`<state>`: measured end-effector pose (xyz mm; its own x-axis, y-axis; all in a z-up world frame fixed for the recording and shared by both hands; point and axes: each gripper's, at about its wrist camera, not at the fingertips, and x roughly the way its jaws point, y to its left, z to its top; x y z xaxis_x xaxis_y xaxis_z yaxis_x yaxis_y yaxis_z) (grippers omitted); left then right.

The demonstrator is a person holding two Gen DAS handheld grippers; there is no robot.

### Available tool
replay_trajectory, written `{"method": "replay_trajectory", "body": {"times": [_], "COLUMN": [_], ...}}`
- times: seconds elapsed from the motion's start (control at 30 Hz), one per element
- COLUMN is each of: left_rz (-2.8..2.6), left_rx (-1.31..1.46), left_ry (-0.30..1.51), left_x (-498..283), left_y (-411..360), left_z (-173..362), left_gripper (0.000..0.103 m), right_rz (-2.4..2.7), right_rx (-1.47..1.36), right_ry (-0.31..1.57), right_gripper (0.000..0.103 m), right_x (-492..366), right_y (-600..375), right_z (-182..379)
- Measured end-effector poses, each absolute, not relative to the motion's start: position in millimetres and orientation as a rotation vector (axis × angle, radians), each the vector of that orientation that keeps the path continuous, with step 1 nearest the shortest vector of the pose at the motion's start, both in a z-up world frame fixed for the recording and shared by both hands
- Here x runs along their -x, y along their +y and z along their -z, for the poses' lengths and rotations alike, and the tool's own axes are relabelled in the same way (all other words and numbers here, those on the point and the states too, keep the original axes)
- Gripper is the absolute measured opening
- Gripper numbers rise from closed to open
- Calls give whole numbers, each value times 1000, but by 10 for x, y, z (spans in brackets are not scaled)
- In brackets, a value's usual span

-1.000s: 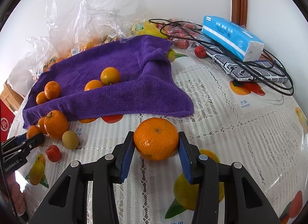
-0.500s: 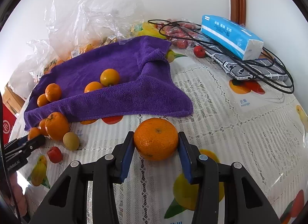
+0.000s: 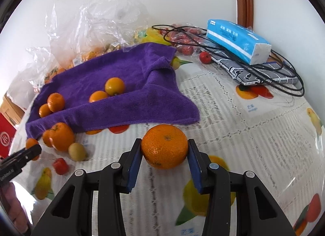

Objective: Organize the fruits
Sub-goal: 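Lift and carry both held oranges over the purple towel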

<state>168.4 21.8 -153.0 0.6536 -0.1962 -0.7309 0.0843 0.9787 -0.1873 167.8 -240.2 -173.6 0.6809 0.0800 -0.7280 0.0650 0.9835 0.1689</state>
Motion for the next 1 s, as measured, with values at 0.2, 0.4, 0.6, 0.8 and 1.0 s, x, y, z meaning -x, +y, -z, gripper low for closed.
{"method": "replay_trajectory", "body": {"times": [0.2, 0.4, 0.6, 0.8, 1.0], "left_rz": [158, 162, 178, 168, 158], "left_rx": [168, 162, 150, 145, 138], "left_ry": [856, 824, 811, 767, 753], "left_x": [-1567, -1438, -1395, -1463, -1636], "left_y": [327, 325, 267, 279, 318], "left_z": [1494, 1326, 1185, 1015, 941], "left_gripper": [40, 40, 40, 40, 40], "right_rz": [-45, -53, -69, -74, -77], "right_rx": [-126, -108, -113, -101, -120], "right_ry": [777, 753, 732, 682, 659], "right_gripper": [43, 43, 43, 43, 43], "right_x": [-1521, -1466, -1428, -1477, -1622], "right_y": [-2158, -1975, -1868, -1843, -1868], "right_z": [1469, 1290, 1098, 921, 835]}}
